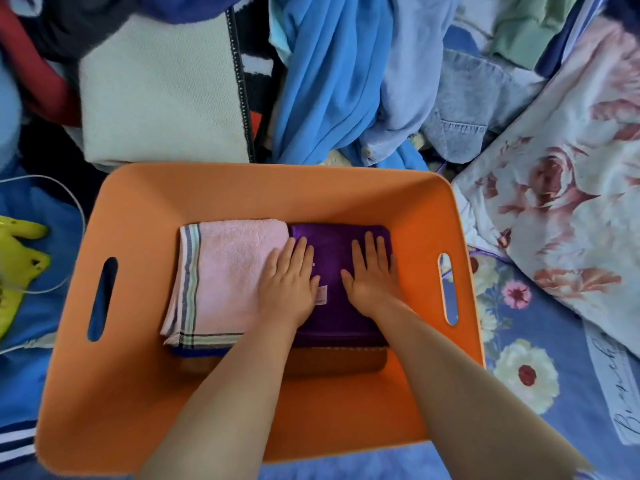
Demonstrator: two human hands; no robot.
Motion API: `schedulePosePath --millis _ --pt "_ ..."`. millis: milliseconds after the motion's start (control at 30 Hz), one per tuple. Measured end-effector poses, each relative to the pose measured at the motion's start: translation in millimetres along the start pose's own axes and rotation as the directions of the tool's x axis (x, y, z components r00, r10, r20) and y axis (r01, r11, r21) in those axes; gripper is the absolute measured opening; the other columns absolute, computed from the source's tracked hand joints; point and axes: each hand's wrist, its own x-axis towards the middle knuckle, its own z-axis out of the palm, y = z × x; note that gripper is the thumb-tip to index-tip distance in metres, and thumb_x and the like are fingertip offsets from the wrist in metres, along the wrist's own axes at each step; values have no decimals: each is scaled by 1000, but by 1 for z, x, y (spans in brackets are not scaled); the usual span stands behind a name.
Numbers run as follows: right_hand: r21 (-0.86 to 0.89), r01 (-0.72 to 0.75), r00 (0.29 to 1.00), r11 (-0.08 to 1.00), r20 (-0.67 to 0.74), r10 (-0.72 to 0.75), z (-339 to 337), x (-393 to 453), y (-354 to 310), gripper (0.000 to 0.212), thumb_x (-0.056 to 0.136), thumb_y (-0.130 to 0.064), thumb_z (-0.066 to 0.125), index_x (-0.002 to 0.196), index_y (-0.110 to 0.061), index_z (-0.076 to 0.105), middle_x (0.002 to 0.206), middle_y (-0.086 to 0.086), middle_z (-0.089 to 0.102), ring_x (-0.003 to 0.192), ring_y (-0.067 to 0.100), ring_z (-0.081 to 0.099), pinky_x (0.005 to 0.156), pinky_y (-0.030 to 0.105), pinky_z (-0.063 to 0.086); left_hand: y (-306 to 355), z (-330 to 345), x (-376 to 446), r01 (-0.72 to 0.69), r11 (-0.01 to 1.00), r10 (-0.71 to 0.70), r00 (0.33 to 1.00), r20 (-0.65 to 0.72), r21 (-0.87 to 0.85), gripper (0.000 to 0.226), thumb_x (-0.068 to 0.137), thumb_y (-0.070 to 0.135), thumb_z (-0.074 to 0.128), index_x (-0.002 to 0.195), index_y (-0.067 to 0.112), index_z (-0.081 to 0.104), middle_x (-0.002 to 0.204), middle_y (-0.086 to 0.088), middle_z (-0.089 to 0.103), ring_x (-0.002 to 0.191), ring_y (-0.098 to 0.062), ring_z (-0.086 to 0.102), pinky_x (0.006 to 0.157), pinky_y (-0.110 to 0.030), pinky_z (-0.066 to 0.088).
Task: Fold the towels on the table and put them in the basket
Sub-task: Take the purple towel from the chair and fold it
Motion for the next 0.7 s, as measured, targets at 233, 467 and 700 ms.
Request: schedulePosePath --millis 233,467,700 --pt "78 20 997 997 75 -25 -21 -40 -3 60 99 -27 30 147 -18 -4 155 10 -15 143 25 -14 117 39 -3 1 -42 -25 17 994 10 969 245 -107 55 101 34 24 149 13 7 158 -4 -2 146 -22 -6 118 -38 5" --pt "174 70 984 982 151 -96 -34 -108 0 50 97 -21 37 144 -9 23 154 12 13 142 28 16 115 34 19 -4 -89 -93 2 993 36 948 315 -118 43 99 32 33 134 9 39 146 -9 33 135 -27 30 104 -40 34" --pt "213 185 982 959 -2 -189 -49 -177 4 27 94 -13 38 102 -1 61 106 16 63 100 31 56 77 32 41 2 -112 -164 80 961 -9 966 259 -265 36 99 28 33 104 2 58 112 -15 60 103 -31 55 78 -37 43"
